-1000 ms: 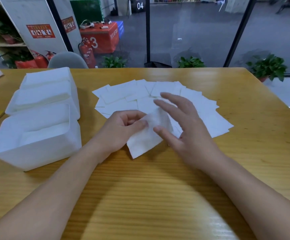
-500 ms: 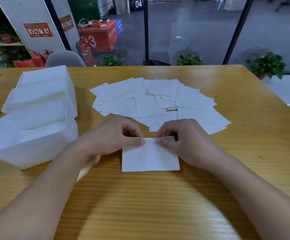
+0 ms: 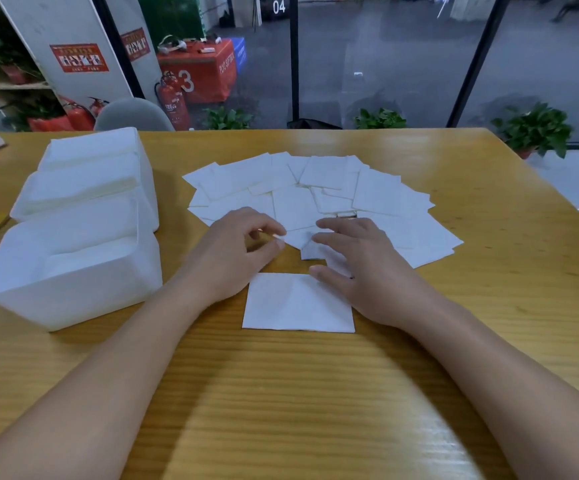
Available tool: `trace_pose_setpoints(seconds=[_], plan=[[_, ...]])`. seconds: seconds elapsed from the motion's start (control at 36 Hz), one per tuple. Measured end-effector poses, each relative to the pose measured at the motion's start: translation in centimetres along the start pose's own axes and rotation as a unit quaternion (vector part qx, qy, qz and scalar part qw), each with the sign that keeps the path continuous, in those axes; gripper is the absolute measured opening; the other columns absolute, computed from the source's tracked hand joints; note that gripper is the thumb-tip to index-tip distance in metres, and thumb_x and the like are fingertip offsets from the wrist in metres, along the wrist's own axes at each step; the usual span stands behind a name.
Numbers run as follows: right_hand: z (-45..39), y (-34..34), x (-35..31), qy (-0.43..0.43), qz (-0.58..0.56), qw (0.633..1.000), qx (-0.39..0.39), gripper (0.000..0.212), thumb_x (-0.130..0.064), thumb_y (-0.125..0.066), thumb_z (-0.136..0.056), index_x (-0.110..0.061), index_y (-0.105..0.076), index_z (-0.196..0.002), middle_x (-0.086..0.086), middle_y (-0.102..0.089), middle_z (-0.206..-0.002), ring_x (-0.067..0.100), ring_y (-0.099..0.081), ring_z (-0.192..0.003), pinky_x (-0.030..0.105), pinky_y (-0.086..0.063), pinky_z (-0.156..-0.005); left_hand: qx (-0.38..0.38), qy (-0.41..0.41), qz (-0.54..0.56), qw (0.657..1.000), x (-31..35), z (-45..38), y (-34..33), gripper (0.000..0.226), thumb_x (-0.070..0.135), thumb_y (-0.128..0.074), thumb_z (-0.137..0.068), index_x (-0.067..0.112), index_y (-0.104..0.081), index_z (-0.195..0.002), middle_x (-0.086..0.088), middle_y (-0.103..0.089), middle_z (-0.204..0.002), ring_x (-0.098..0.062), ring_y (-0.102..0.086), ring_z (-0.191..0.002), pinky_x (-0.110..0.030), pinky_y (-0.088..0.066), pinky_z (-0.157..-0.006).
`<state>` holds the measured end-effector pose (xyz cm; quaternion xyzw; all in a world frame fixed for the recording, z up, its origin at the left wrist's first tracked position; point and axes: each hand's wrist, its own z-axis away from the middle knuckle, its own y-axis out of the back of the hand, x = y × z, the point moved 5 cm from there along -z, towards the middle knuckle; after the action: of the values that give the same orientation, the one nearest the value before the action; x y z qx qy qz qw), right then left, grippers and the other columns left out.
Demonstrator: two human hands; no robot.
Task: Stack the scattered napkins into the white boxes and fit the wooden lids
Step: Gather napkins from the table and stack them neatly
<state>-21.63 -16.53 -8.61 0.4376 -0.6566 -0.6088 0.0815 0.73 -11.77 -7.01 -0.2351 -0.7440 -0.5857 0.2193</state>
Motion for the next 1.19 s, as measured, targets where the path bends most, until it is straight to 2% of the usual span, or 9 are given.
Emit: trace_pose_setpoints(seconds=[0.11,0.22,0.42,0.64,0.83,0.92,1.0,1.11,1.19], plan=[[-0.6,-0.7,0.1,-0.004,0.028,0.999,-0.031,0.057,-0.062,-0.057,-0.101,-0.03,-0.06,-0.148,-0.012,-0.046,-0.163,0.018,-0.035,-0.147,0.047,-0.032,-0.121,-0.013,-0.015,-0.052,0.998,-0.3,-0.4,-1.3,0.031,0.046,-0.059,-0.109,0.043,-0.071,-0.138,0.022,-0.052,-0.157,-0.005,-0.031,-0.149,-0.033,-0.026,-0.122],[-0.6,-1.0,0.1,-0.009,0.024,0.999,-0.033,0.059,-0.064,-0.058,-0.1,-0.03,-0.061,-0.148,-0.014,-0.048,-0.16,0.016,-0.035,-0.145,0.045,-0.031,-0.121,-0.058,-0.024,-0.107,0.992,0.0,-0.8,-2.4,0.036,0.048,-0.05,-0.113,0.047,-0.064,-0.146,0.02,-0.039,-0.169,-0.01,-0.025,-0.155,-0.037,-0.015,-0.118],[-0.5,-0.6,0.1,-0.023,0.002,0.999,-0.027,0.061,-0.062,-0.063,-0.098,-0.028,-0.061,-0.149,-0.014,-0.05,-0.158,0.013,-0.034,-0.147,0.044,-0.031,-0.123,-0.067,-0.046,-0.142,0.987,0.3,-1.0,-2.8,0.039,0.043,-0.044,-0.115,0.037,-0.061,-0.15,0.018,-0.043,-0.168,-0.009,-0.029,-0.153,-0.038,-0.019,-0.118],[-0.5,-0.6,0.1,-0.015,-0.01,1.0,-0.018,0.057,-0.06,-0.065,-0.097,-0.029,-0.064,-0.146,-0.015,-0.052,-0.155,0.011,-0.036,-0.146,0.045,-0.034,-0.122,-0.042,-0.042,-0.077,0.995,-0.1,-0.9,-2.4,0.036,0.039,-0.054,-0.113,0.031,-0.066,-0.146,0.018,-0.054,-0.159,-0.005,-0.039,-0.148,-0.042,-0.031,-0.125],[-0.4,-0.5,0.3,-0.016,-0.013,1.0,-0.017,0.056,-0.06,-0.067,-0.098,-0.031,-0.064,-0.145,-0.016,-0.051,-0.155,0.009,-0.034,-0.146,0.042,-0.033,-0.122,-0.032,-0.024,-0.032,0.999,-0.2,-0.8,-1.8,0.029,0.04,-0.056,-0.112,0.035,-0.073,-0.136,0.024,-0.063,-0.145,0.004,-0.044,-0.138,-0.023,-0.036,-0.112],[-0.4,-0.5,0.2,-0.015,-0.017,1.0,-0.016,0.054,-0.059,-0.068,-0.098,-0.031,-0.065,-0.144,-0.017,-0.052,-0.155,0.008,-0.035,-0.145,0.043,-0.035,-0.122,-0.032,-0.024,-0.018,0.999,0.0,-0.7,-1.6,0.024,0.039,-0.057,-0.112,0.024,-0.075,-0.115,0.02,-0.07,-0.124,0.002,-0.05,-0.122,-0.016,-0.037,-0.106],[-0.4,-0.5,0.3,-0.014,-0.019,1.0,-0.015,0.055,-0.059,-0.068,-0.098,-0.031,-0.065,-0.144,-0.017,-0.052,-0.154,0.007,-0.035,-0.145,0.042,-0.035,-0.122,-0.032,-0.025,-0.01,0.999,0.3,-0.6,-1.4,0.017,0.037,-0.059,-0.111,0.03,-0.061,-0.096,0.015,-0.058,-0.104,-0.005,-0.048,-0.099,-0.007,-0.036,-0.094],[-0.4,-0.5,0.3,-0.012,-0.021,1.0,-0.011,0.054,-0.058,-0.068,-0.097,-0.031,-0.066,-0.143,-0.018,-0.053,-0.153,0.007,-0.037,-0.143,0.041,-0.035,-0.121,-0.023,-0.012,0.002,1.0,-0.6,-0.6,-1.1,0.02,0.041,-0.062,-0.108,0.026,-0.068,-0.096,0.017,-0.066,-0.105,0.01,-0.054,-0.103,-0.018,-0.042,-0.098],[-0.4,-0.5,0.5,-0.009,-0.022,1.0,-0.019,0.054,-0.059,-0.068,-0.097,-0.031,-0.066,-0.143,-0.018,-0.054,-0.152,0.009,-0.039,-0.142,0.042,-0.037,-0.12,-0.014,0.001,0.01,1.0,-0.8,-0.5,-0.9,0.022,0.042,-0.066,-0.107,0.032,-0.079,-0.122,0.024,-0.07,-0.131,0.011,-0.056,-0.123,-0.016,-0.042,-0.107]])
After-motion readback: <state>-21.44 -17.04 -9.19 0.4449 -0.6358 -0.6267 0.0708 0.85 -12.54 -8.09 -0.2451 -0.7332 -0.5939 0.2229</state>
